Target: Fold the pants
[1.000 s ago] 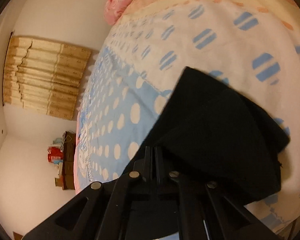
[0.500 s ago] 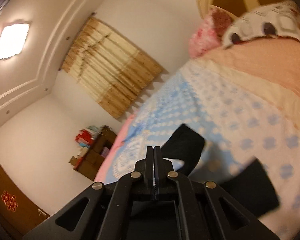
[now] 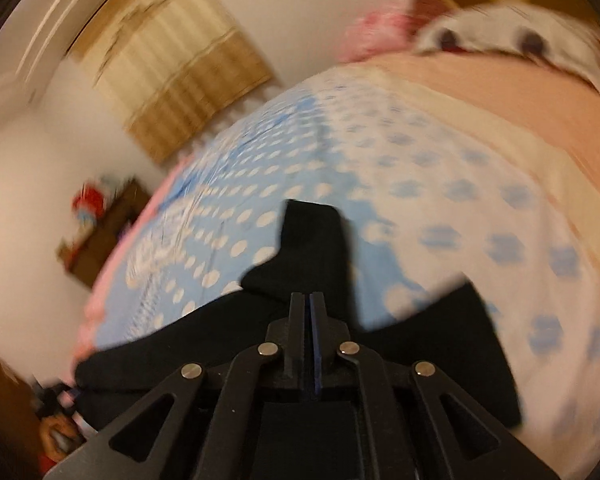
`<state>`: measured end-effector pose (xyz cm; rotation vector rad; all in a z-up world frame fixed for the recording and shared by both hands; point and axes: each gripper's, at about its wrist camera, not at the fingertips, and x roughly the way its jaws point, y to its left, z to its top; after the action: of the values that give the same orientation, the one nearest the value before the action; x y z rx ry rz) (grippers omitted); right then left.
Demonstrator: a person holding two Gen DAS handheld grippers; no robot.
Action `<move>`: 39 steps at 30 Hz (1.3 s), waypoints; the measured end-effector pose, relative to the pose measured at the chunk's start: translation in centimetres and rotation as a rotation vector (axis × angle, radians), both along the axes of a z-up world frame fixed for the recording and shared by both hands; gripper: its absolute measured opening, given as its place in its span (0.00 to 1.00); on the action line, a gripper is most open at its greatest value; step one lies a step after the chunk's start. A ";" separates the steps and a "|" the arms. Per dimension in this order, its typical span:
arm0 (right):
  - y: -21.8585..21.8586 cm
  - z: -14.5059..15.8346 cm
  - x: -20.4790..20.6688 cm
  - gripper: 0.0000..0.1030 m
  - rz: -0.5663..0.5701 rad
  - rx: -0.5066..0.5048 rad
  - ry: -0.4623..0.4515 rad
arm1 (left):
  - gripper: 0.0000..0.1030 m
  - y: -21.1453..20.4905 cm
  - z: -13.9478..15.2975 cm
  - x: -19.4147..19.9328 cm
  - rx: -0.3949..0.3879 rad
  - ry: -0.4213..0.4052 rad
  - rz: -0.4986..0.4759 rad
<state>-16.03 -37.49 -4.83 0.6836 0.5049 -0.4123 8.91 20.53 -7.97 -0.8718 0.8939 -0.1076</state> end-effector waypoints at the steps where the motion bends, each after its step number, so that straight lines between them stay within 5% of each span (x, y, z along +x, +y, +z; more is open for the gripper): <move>1: 0.1 -0.1 1.4 0.20 0.032 -0.029 0.021 | 0.12 0.1 -0.1 0.0 -0.002 0.006 0.000; 2: 0.1 -0.7 2.5 0.48 0.051 -0.052 0.047 | 0.12 0.1 -0.1 0.0 -0.002 0.012 0.001; 3: 0.3 -0.9 3.8 0.66 0.065 -0.084 0.073 | 0.12 0.1 -0.1 0.0 0.000 0.019 0.000; 8: 1.4 -1.6 6.9 0.65 0.032 -0.282 0.217 | 0.12 -0.3 0.3 0.1 0.033 0.018 0.000; 11: 1.1 -2.7 8.0 0.46 0.095 -0.257 0.265 | 0.15 -0.3 0.1 0.1 0.030 0.028 0.006; 16: -0.1 -3.6 8.8 0.46 0.065 -0.237 0.286 | 0.15 -0.4 0.1 -0.1 0.040 0.031 0.004; 17: -0.6 -3.6 8.8 0.33 0.063 -0.214 0.277 | 0.15 -0.3 0.1 -0.1 0.036 0.032 0.004; 18: -1.3 -3.4 8.5 0.00 0.059 -0.173 0.256 | 0.15 -0.3 0.2 -0.1 0.036 0.032 0.005; 22: -3.2 -1.7 6.0 0.00 -0.017 -0.060 0.140 | 0.15 -0.4 0.5 -0.2 0.048 0.021 0.006; 28: -4.2 1.5 -2.5 0.00 -0.118 0.120 -0.194 | 0.15 -0.8 0.0 -0.2 0.031 0.018 -0.011; 30: -3.7 2.0 -3.7 0.01 -0.133 0.081 -0.201 | 0.15 -0.9 -0.2 0.0 0.031 0.022 -0.015; 35: -1.4 1.4 -0.2 0.02 0.037 -0.011 -0.088 | 0.15 -1.3 -0.1 -0.2 0.024 0.022 -0.035; 37: -0.3 0.9 2.1 0.13 0.097 -0.076 -0.012 | 0.15 -1.2 0.4 -0.4 0.033 0.014 -0.034; 39: 0.7 0.0 4.0 0.49 0.142 -0.137 0.051 | 0.15 -0.8 0.7 -0.7 0.040 0.009 -0.027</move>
<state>-12.07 -36.83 -4.81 0.5024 0.5644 -0.3282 8.22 19.75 -7.23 -0.8239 0.9136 -0.1094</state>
